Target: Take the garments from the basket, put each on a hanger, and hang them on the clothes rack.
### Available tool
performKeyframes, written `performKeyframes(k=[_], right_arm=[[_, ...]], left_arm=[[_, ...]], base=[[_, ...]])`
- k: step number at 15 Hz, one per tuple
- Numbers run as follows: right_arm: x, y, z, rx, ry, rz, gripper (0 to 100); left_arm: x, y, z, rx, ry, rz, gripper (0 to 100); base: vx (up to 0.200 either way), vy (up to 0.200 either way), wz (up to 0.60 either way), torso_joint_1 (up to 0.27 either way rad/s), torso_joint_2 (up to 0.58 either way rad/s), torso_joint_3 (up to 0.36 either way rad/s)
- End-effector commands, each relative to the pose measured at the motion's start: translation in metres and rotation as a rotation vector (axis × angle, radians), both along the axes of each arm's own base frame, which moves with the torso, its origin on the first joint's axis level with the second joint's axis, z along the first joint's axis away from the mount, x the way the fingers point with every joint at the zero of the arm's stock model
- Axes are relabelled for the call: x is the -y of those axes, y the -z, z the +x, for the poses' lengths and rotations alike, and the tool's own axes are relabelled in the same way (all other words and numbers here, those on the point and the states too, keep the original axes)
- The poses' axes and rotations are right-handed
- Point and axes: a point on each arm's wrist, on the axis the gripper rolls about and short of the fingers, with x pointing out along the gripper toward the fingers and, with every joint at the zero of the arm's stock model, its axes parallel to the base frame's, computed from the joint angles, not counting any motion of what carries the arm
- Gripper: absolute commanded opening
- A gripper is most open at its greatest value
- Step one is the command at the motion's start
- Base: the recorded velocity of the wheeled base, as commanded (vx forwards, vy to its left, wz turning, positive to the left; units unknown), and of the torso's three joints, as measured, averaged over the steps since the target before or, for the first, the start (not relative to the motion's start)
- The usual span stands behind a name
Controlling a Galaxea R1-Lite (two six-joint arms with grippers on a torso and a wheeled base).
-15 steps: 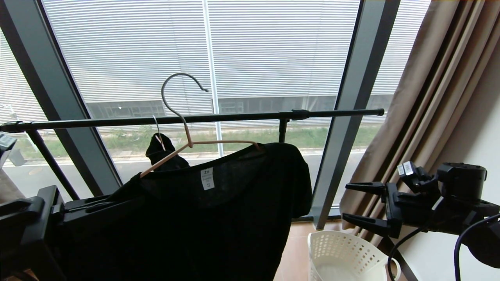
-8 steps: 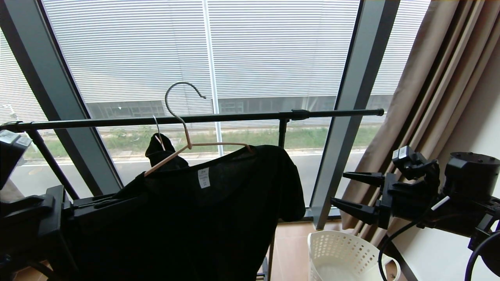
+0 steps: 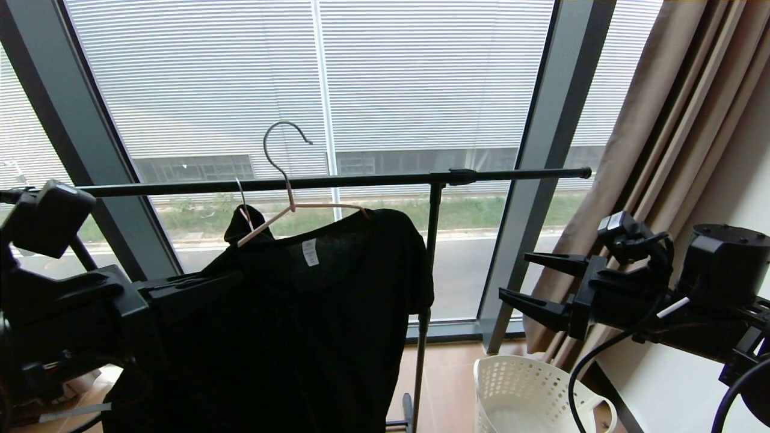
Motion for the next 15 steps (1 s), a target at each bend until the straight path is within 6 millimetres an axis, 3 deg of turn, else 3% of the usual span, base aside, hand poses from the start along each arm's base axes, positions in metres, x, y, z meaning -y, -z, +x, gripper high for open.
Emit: performKeyframes(k=[1,7,15], right_arm=[[-0.001,0.001,0.002,-0.004,0.003,-0.002,100],[-0.001,0.002,0.003,-0.004,0.009,-0.004,100],[-0.001,0.005,0.005,-0.016,0.010,-0.007,100]], left_arm=[[0.016,0.002,0.012,-0.025,0.008,0.022,0],[0.062,0.006,0.037,-0.056,-0.057,0.103,0],[0.085,0.016,0.064,-0.082,-0.173,0.143,0]], base=[[0.000,0.000,0.00,0.000,0.00,0.000],[0.000,0.000,0.00,0.000,0.00,0.000],[0.000,0.000,0.00,0.000,0.00,0.000]])
